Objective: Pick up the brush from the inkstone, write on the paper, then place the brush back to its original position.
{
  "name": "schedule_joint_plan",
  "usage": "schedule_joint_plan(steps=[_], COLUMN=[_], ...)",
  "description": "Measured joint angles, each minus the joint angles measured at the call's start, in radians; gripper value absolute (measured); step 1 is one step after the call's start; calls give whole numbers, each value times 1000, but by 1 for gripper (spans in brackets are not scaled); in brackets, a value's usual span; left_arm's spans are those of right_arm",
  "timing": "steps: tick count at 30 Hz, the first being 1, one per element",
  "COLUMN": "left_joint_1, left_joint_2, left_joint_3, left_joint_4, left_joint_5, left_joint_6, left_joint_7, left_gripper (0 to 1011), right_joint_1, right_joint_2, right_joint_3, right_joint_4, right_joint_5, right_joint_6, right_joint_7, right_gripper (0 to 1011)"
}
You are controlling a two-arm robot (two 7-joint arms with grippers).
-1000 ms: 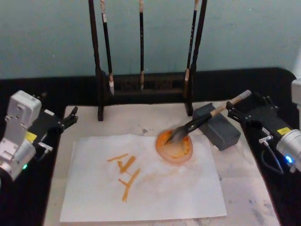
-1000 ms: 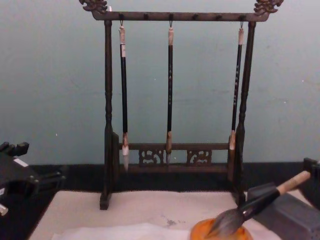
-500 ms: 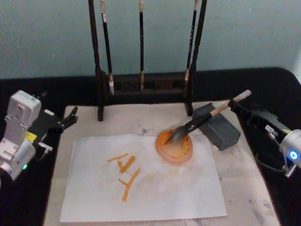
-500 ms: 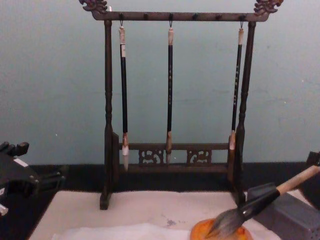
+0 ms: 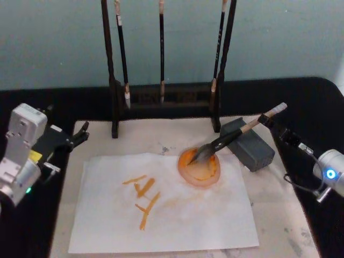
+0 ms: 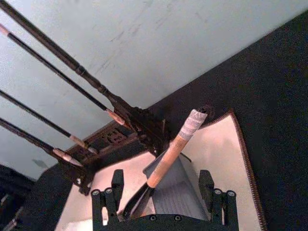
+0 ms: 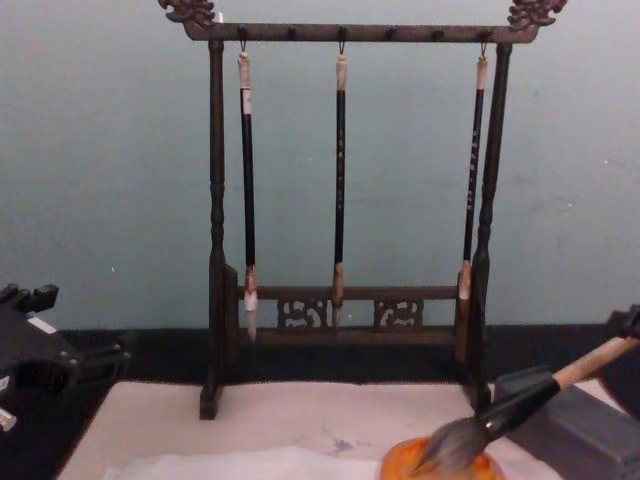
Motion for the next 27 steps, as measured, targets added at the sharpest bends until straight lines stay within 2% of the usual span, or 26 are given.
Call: schedule_joint_plan(steps=[3,12,19,27], left_joint_1=[0,0,0,0], left_joint_2=[0,0,0,0], left_joint_3=[0,0,0,0], left_joint_4=[0,0,0,0], left_joint_5=[0,0,0,0], left_joint_6=[0,0,0,0], left_joint_7=[0,0,0,0], left_gripper=[1010,1010,1010,1010], right_joint_1=[14,70,127,167], right_joint_2=[-16,-46,-61,-62], right_joint_3=[0,-8,-19,-40], right_joint_4=[20,103,193,251], right_joint_5=[28,76,114,136], right_joint_6=[-1,-15,-27,-32], right_joint_7=[-9,-11,18,48], right_gripper=[1000,1000,1000,1000])
